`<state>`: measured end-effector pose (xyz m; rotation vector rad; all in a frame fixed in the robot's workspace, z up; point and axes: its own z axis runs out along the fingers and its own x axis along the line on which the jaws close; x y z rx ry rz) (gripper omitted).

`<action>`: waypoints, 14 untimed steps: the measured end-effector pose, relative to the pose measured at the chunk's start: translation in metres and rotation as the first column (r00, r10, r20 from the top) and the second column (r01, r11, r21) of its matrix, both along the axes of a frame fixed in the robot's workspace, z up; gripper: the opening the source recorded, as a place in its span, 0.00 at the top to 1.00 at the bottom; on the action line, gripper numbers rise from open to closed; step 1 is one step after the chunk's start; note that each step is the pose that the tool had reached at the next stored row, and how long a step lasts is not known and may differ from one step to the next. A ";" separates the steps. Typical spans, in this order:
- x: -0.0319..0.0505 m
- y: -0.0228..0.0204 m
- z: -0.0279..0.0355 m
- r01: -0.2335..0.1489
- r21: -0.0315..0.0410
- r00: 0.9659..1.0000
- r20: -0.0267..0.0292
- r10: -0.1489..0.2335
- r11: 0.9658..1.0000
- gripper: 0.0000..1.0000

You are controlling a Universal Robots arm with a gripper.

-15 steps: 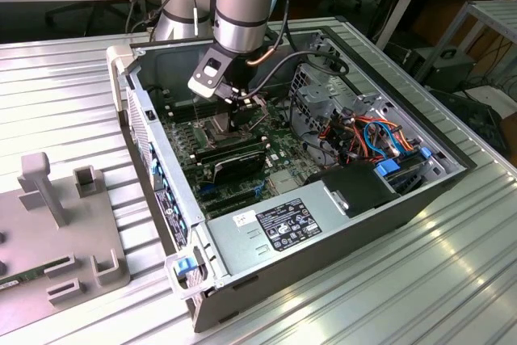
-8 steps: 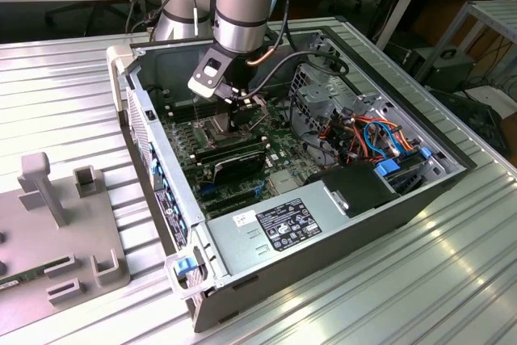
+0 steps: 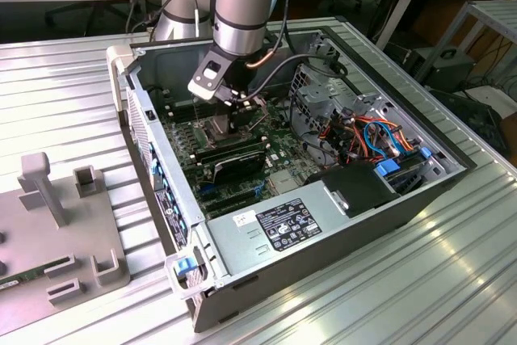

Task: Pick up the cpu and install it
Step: 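Place the cpu into insertion slot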

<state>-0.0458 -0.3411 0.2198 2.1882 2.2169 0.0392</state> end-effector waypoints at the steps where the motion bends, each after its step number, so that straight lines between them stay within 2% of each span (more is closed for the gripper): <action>1: 0.0000 0.0004 -0.0023 0.000 0.000 1.000 0.000 0.000 1.000 0.46; 3: 0.0000 0.0022 -0.0070 0.000 0.000 1.000 0.000 0.000 1.000 0.46; 8: 0.0000 0.0061 -0.0101 0.000 0.000 1.000 0.000 0.000 1.000 0.46; 11: 0.0000 0.0069 -0.0162 0.000 0.000 1.000 0.000 0.000 1.000 0.46; 14: 0.0000 0.0069 -0.0167 0.000 0.000 1.000 0.000 0.000 1.000 0.46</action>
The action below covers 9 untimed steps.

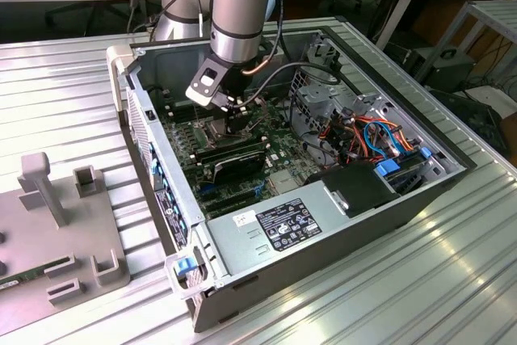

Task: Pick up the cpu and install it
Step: 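Place the cpu into insertion slot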

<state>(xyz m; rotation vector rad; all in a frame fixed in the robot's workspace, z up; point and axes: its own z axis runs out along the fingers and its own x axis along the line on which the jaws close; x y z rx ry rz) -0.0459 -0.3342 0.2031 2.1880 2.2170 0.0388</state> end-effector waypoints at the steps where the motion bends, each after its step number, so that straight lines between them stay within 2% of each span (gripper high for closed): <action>1: 0.0000 0.0000 0.0000 0.000 0.000 1.000 0.000 0.000 1.000 0.46; 7: -0.0004 0.0001 -0.0002 0.000 0.000 1.000 0.000 0.000 1.000 0.46; 9: -0.0005 0.0000 -0.0003 0.011 0.000 1.000 0.000 -0.011 1.000 0.46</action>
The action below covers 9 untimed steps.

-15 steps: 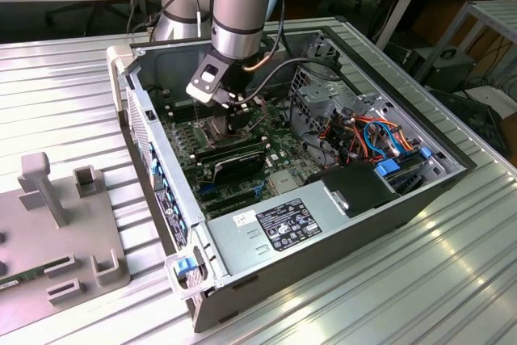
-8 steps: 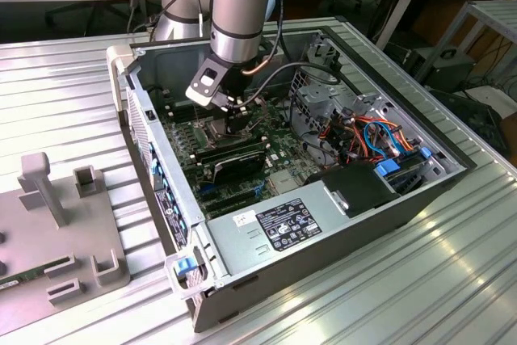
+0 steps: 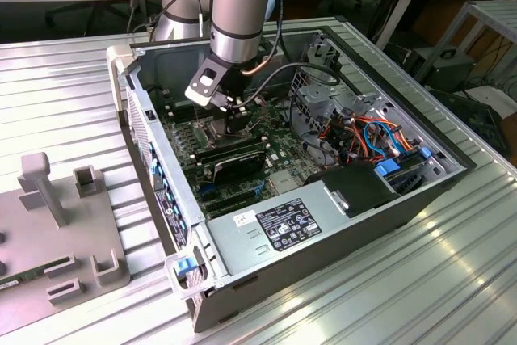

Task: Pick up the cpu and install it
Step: 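Place the cpu into insertion slot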

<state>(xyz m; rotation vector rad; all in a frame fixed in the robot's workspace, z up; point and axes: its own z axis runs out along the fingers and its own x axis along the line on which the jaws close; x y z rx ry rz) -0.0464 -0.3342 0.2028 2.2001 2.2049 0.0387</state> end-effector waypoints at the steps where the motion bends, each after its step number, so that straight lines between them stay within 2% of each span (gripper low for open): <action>1: 0.0000 0.0000 0.0000 0.000 0.000 1.000 0.000 0.000 1.000 0.46; 9: -0.0001 0.0001 -0.0001 0.001 0.000 1.000 0.000 -0.001 1.000 0.46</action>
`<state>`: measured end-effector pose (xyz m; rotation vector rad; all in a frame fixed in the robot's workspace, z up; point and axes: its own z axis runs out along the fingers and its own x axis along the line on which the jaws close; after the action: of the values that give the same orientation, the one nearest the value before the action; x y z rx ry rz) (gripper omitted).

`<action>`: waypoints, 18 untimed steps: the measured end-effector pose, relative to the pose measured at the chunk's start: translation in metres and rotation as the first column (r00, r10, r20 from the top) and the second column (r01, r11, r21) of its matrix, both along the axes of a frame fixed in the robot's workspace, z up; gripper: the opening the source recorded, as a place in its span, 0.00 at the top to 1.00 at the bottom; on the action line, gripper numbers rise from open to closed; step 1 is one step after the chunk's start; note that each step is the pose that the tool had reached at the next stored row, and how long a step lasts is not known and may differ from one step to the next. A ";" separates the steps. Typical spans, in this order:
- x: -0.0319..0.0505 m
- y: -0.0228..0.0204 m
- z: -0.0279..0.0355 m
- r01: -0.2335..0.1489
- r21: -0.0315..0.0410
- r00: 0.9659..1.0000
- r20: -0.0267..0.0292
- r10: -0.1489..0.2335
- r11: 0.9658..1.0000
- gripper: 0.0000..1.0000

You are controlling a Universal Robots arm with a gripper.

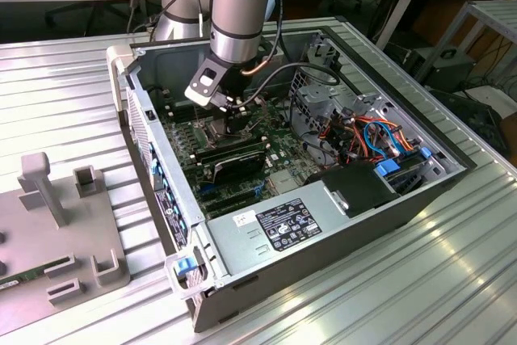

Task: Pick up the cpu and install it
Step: 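Place the cpu into insertion slot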

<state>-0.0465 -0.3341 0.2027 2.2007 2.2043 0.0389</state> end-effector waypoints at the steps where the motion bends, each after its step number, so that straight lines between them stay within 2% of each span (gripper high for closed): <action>1: 0.0000 0.0000 -0.0001 0.000 0.000 1.000 -0.002 0.000 1.000 0.46; 3: -0.0001 0.0000 -0.0002 0.000 0.000 1.000 -0.011 0.000 1.000 0.46; 18: 0.0010 -0.0001 -0.0008 0.000 0.000 1.000 -0.013 0.000 1.000 0.46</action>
<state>-0.0455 -0.3342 0.2019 2.2072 2.2111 0.0244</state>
